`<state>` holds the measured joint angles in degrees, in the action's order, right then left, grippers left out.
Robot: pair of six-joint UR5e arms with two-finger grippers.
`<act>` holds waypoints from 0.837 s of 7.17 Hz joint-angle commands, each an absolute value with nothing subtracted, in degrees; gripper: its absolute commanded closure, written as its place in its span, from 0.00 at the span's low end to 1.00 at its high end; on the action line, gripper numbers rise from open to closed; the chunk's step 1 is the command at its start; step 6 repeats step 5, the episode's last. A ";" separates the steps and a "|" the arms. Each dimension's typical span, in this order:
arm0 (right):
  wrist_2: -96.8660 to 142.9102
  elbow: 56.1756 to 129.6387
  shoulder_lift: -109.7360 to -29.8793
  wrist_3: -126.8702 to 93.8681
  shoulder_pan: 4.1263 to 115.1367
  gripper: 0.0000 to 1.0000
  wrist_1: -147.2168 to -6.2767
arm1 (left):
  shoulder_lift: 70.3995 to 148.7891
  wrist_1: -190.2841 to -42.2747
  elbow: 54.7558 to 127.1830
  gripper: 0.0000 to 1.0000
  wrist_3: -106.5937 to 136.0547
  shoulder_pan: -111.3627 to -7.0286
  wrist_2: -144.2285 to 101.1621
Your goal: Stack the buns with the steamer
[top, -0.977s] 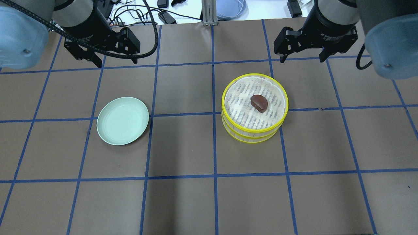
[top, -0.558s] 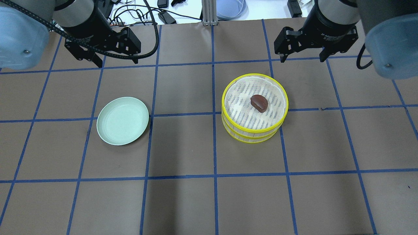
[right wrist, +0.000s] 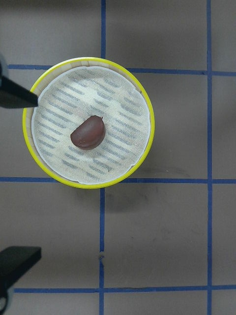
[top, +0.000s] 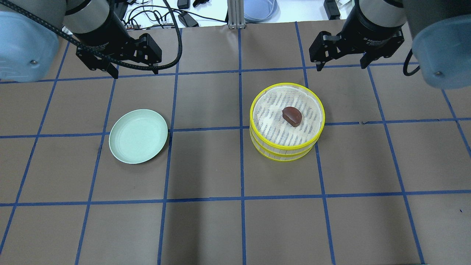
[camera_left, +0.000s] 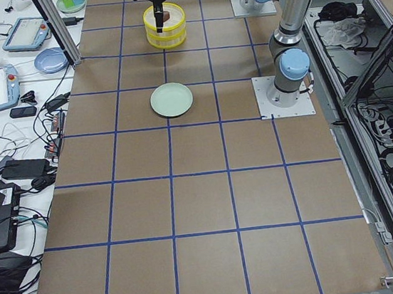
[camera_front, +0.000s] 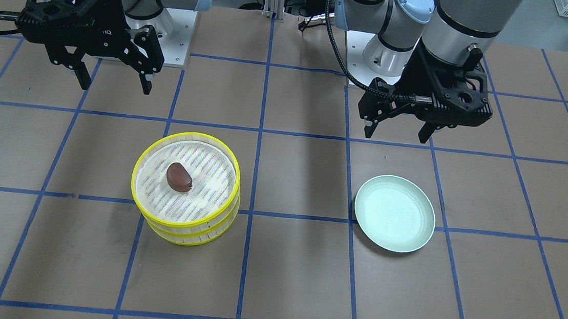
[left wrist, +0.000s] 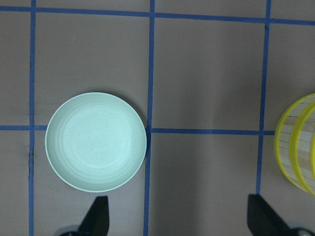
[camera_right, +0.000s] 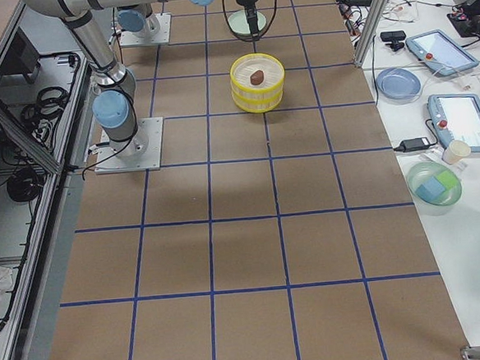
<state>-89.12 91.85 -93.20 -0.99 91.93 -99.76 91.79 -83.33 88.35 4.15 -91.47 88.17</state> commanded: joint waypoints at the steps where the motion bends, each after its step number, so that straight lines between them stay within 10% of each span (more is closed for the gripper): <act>1: -89.12 91.85 -93.43 -0.79 91.93 0.00 -99.58 | 91.32 -83.50 88.51 0.00 3.78 -90.89 88.33; 6: -89.12 91.93 -93.34 -0.97 91.93 0.00 -99.58 | 90.79 -83.85 89.64 0.00 3.78 -90.88 88.42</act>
